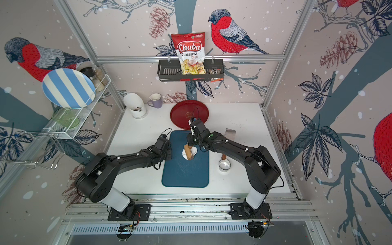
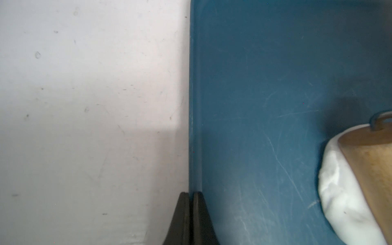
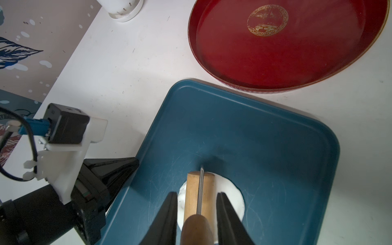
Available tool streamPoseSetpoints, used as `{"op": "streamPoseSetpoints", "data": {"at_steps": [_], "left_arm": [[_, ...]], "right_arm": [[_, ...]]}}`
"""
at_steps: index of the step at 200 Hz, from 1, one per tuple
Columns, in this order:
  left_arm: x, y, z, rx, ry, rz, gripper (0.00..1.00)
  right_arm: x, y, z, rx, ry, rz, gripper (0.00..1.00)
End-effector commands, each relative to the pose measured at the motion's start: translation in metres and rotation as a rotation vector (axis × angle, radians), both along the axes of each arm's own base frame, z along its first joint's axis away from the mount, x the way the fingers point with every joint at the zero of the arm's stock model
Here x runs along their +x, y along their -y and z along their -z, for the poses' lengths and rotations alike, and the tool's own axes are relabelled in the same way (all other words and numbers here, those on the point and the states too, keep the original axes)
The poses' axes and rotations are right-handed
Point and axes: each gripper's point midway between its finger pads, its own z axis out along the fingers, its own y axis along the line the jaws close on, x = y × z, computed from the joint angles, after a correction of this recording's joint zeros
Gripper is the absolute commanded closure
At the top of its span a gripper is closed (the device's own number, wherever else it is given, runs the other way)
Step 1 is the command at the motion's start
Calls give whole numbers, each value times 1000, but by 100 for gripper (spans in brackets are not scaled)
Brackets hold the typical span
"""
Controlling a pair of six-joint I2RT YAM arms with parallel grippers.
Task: Roll out the dumpling wrappers from the dough
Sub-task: Flatten out the dough on the work surface.
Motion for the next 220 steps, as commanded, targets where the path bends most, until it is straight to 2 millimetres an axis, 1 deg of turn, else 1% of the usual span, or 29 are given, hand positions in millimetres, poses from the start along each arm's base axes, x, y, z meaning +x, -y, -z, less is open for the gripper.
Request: {"op": "streamPoseSetpoints", "data": {"at_steps": [1,38,182,220], "left_arm": [[0,-1,3,5,-8,-8,100],[1,-1,2,6,-4,-8,100],[4,-2,3,14,-5,-12,100],[5,-1,3,15,-4,-11,100]], "right_arm": [[-90,43,72,-262,-399,-118,100],[-94,38,73,-282,-396,-149,100],[-121,22,73,-333,-370,-283,100],[-125,19,69,-337,-353,-312,100]]}}
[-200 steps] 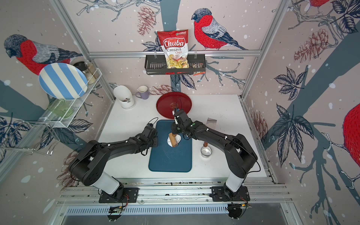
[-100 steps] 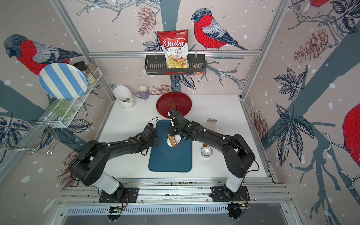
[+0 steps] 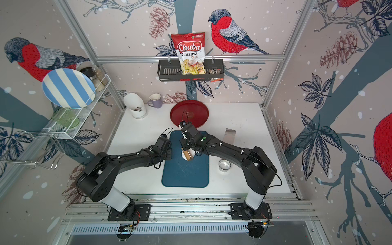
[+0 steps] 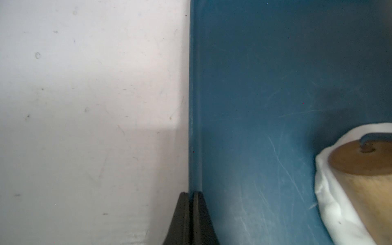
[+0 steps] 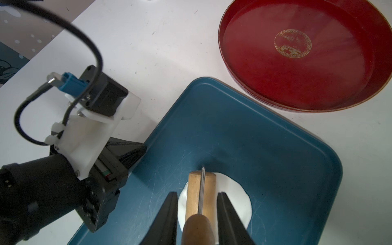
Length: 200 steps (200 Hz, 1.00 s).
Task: Roll out the dumpling wrappers from the dough
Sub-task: Flatten out the dough on the work surface.
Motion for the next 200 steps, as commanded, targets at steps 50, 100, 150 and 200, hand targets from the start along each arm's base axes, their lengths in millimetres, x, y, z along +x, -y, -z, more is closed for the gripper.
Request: {"op": "streamPoseSetpoints", "data": {"at_steps": [50,100,150,200], "left_arm": [[5,1,1,-4,8,-11,100],[3,-1,0,-3,10,-12,100],[1,-4,1,12,8,-17,100],[0,-6,2,18,3,-16,100]], "right_arm": [[-105,39,67,-229,-470,-127,100],[-65,62,56,-142,-485,76,100],[-28,77,13,31,-418,175,100],[-3,83,-27,212,-361,239,100]]}}
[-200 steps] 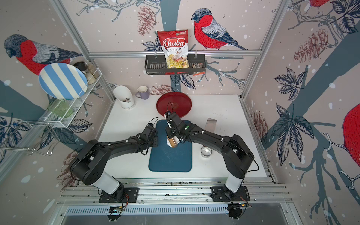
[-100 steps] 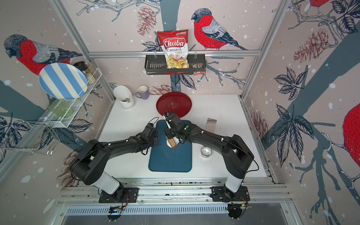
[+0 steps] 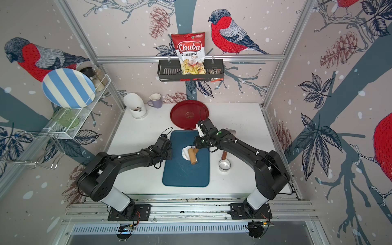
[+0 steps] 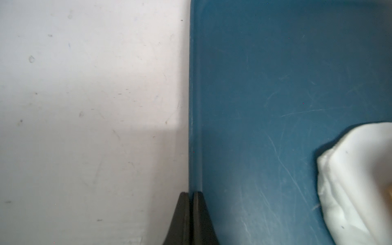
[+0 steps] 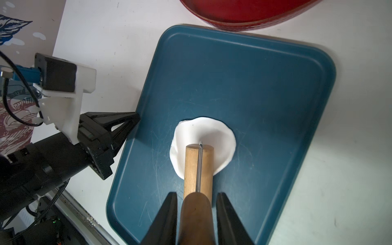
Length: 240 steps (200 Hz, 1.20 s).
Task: Roll out the dumpling wrappers from the dough
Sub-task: Flatten out the dough on the work surface.
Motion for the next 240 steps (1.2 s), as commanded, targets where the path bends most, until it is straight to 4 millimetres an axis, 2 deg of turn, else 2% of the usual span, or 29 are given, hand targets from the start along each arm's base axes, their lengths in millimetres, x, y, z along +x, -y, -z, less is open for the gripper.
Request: {"op": "streamPoseSetpoints", "data": {"at_steps": [1,50,81,129,165,210,240], "left_arm": [[-2,-9,4,33,-8,-21,100],[-3,-6,5,30,-11,-1,100],[-4,-7,5,26,-10,-3,100],[-5,-7,6,25,-12,-5,100],[-5,-7,7,26,-11,-5,100],[-5,-8,6,30,-10,-8,100],[-5,-8,6,30,-10,-9,100]], "right_arm": [[0,4,-14,68,-19,38,100],[25,21,-49,196,57,148,100],[32,15,-53,235,59,174,100],[37,4,-27,229,-15,205,100],[36,9,-5,187,-51,227,100],[35,33,22,113,-80,285,100],[31,53,32,51,-76,315,100]]}}
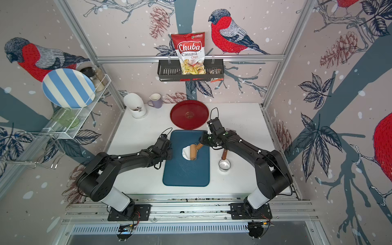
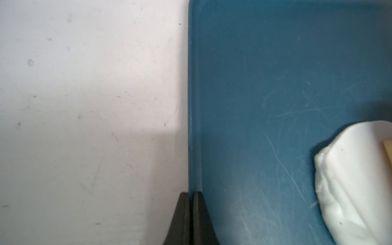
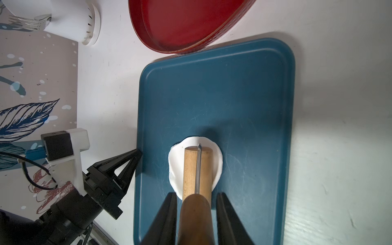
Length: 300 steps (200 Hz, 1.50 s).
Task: Roll out the dumpling wrappers from the dough
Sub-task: Flatten out the dough on the work surface.
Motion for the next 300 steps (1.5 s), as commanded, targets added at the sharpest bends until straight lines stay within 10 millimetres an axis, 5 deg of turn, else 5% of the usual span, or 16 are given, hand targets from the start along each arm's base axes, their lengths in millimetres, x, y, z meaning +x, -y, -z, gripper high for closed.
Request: {"op": "streamPoseSetpoints", "data": {"at_steps": [1,45,73,108,137,188,254,300], "left_arm": [[-6,-9,5,35,-25,-15,100],[-4,-6,4,31,-23,-9,100],[-3,-5,1,23,-18,-11,100],[-3,-7,-13,16,3,-19,59],[-6,-12,-26,18,18,-31,49],[-29,-12,-27,-37,-27,-18,50],[-48,-10,-9,-77,-88,-9,50],[-49,-11,-15,-90,-62,-13,51]], "right_arm": [[-1,26,14,-109,-1,47,100],[-6,43,14,-118,-4,61,100],[-3,28,-12,-42,57,1,100],[0,4,-66,108,199,-89,100],[-3,-13,-92,159,283,-171,100],[-3,-35,-79,116,255,-288,100],[1,-33,-59,52,247,-313,100],[1,-32,-48,23,209,-310,100]]}}
